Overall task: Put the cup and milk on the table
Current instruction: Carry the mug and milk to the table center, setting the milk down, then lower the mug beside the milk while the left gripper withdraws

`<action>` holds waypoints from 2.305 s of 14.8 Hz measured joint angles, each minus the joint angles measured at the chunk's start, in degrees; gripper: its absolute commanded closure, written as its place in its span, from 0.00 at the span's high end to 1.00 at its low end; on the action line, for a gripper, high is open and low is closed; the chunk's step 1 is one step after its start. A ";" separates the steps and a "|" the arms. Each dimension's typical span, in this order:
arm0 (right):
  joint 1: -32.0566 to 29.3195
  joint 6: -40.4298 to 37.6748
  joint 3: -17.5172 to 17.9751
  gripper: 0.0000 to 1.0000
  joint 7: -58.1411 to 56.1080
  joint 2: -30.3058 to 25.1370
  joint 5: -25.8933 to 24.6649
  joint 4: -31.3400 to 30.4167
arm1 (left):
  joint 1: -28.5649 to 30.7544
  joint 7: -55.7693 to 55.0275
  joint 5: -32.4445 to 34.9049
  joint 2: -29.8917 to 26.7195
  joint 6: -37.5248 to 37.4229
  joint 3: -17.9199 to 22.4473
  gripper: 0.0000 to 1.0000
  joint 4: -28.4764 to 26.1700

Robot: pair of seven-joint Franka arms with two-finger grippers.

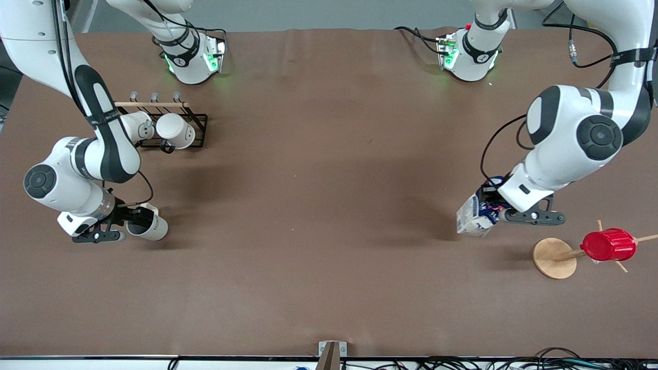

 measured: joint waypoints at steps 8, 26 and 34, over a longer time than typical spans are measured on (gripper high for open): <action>0.02 0.26 0.03 0.00 -0.11 0.62 0.00 0.01 | -17.66 -17.80 0.00 10.73 -2.25 -0.28 0.17 10.00; 11.39 -14.38 22.25 0.00 54.51 -2.00 -1.81 9.95 | -28.59 -30.18 -1.65 22.83 -0.74 -0.71 1.00 24.86; 17.27 -10.17 23.08 0.02 75.96 7.61 -8.27 15.16 | -17.28 -24.74 -1.65 4.58 -12.41 -0.20 1.00 18.91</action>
